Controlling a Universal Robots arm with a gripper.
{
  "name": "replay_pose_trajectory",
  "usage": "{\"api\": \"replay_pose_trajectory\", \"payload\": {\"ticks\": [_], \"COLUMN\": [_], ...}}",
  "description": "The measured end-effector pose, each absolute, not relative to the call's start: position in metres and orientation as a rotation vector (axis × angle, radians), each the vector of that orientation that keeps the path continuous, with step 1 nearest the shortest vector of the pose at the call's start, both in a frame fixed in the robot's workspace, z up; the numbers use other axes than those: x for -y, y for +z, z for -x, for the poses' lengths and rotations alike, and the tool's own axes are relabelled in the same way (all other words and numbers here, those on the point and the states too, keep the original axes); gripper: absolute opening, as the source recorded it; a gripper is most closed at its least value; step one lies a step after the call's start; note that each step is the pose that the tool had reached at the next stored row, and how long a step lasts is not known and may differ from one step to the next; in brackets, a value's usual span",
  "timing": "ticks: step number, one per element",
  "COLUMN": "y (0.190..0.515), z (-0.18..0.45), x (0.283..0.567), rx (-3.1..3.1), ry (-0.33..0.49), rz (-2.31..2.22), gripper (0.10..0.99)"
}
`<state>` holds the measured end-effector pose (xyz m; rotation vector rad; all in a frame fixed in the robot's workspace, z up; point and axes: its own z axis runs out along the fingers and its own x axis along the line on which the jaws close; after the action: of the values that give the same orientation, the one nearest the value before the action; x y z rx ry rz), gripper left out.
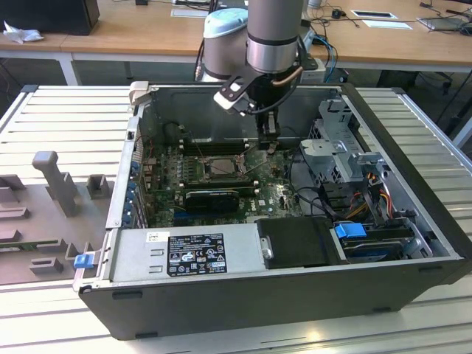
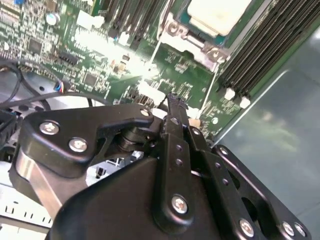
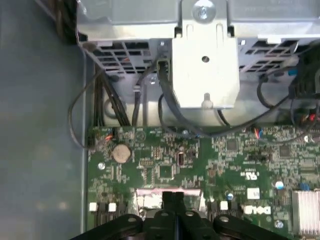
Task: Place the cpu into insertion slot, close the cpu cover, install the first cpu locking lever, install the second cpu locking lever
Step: 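Close the cpu cover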
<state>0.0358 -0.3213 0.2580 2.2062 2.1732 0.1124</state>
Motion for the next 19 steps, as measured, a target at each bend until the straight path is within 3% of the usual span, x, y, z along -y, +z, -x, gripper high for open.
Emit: {"api": "replay_pose_trajectory", "payload": {"ticks": [15,19], "y": [0.244,0.243], "z": [-0.06,-0.06], "x": [0.319,0.319], "rx": [-2.191,-2.209], "ry": [0.109,0.073], "rz": [-2.193,-2.211], "gripper": [0.106,0.106]}}
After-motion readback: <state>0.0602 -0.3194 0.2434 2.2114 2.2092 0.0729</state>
